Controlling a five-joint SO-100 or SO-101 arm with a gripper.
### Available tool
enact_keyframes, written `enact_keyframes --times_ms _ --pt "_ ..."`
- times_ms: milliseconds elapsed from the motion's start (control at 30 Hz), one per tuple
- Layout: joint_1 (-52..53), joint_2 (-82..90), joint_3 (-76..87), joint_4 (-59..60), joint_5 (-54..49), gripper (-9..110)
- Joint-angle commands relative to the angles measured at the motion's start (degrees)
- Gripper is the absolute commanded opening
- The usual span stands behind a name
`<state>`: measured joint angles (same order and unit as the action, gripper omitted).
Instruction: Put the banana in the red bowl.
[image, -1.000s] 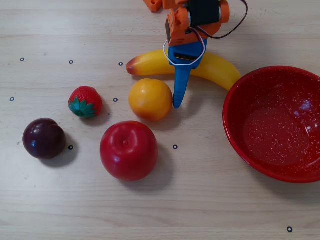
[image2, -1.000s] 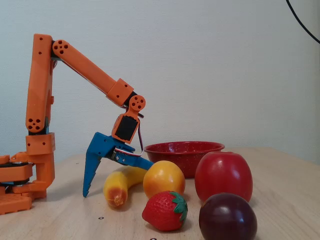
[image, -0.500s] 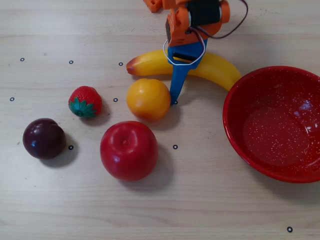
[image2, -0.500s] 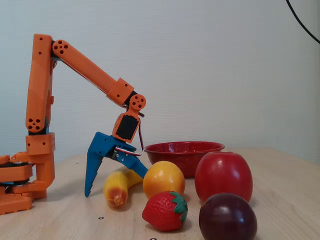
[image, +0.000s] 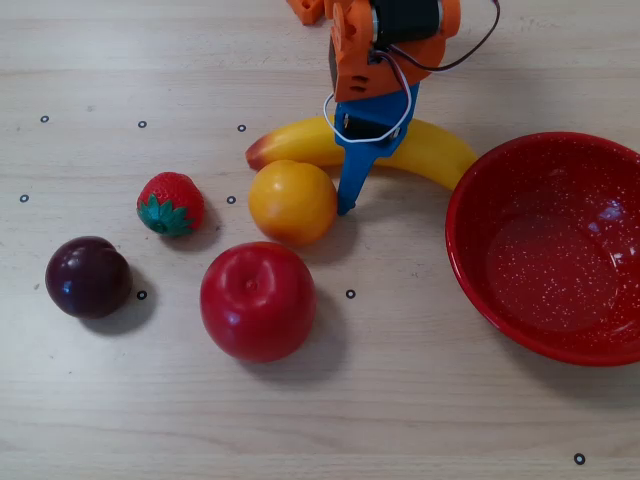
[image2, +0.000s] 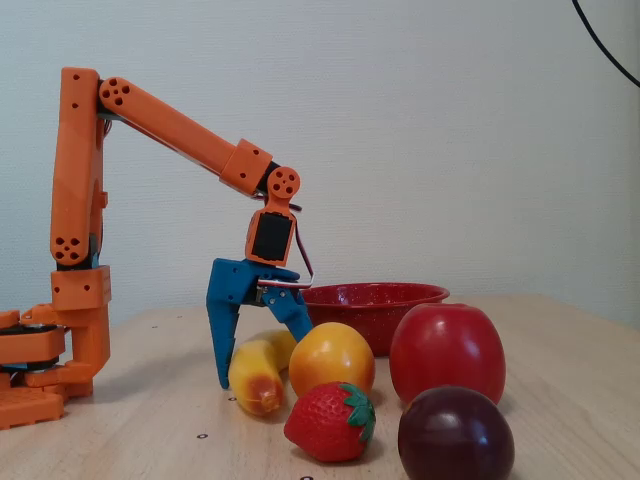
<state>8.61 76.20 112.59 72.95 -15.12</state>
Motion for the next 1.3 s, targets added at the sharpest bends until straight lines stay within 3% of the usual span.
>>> enact_keyframes --times_ms 0,200,400,1267 --pt "-1.32 -0.62 0.62 -0.44 -1.41 41" --pt "-1.41 -0.62 1.23 -0.53 -1.49 30" --pt "-1.49 -0.79 1.49 -0.62 -1.41 1" --pt "-2.99 4.22 -1.05 16.70 -2.20 0"
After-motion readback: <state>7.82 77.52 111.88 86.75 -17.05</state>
